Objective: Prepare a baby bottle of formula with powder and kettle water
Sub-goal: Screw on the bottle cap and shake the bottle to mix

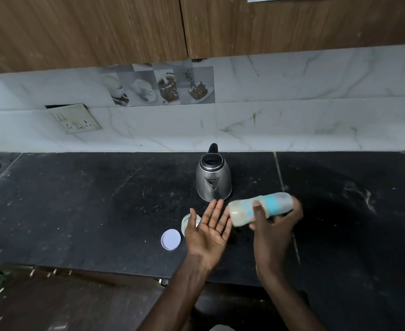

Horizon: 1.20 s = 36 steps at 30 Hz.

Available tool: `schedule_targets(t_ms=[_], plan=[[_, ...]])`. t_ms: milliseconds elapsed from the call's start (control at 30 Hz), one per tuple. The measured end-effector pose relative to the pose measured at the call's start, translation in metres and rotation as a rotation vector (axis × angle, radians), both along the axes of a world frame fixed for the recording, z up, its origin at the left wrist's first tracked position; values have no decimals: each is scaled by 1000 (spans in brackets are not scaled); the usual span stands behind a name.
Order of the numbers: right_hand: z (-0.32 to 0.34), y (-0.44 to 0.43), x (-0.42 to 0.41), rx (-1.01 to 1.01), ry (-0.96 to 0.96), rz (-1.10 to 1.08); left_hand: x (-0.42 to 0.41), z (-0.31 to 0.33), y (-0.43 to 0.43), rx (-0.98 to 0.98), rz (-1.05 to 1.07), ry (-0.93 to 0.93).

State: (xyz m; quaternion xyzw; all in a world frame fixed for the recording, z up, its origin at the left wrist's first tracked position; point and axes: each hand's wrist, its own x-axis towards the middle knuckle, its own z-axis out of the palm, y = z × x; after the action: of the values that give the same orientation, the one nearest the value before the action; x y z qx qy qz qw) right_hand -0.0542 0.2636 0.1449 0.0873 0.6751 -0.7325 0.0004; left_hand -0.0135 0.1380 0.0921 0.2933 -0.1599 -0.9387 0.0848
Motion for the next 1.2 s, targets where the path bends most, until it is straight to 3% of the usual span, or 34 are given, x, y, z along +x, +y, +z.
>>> schedule_targets(t_ms=[100,200,267,400,567,667,700,833,967,1100,1200], plan=[[5,6,8,58,9,292,0,0,-1,20,5,-2],[14,7,-11,-80,36,4,2,0,-5,-22,-7,-7],[14,1,-10,-96,32,-44,4,-2,-7,-21,-1,-11],[6,2,11,23,36,411,1,1,-3,15,-3,-7],[7,1,0,-25,23,82,0,-1,-1,-37,-25,-31],[5,3,0,80,12,402,-2,-5,2,15,-29,-3],[7,6,-3,91,15,419,-2,-3,3,18,-31,4],[8,2,-12,-31,-14,84,-1,-7,2,-13,-20,-31],[-3,1,-10,-104,-131,388,0,-5,3,-4,-15,-4],[-10,5,-13,-12,-108,202,0,-2,0,-163,-110,-38],[-26,10,-10,136,-93,396,4,-4,0,-282,-247,-35]])
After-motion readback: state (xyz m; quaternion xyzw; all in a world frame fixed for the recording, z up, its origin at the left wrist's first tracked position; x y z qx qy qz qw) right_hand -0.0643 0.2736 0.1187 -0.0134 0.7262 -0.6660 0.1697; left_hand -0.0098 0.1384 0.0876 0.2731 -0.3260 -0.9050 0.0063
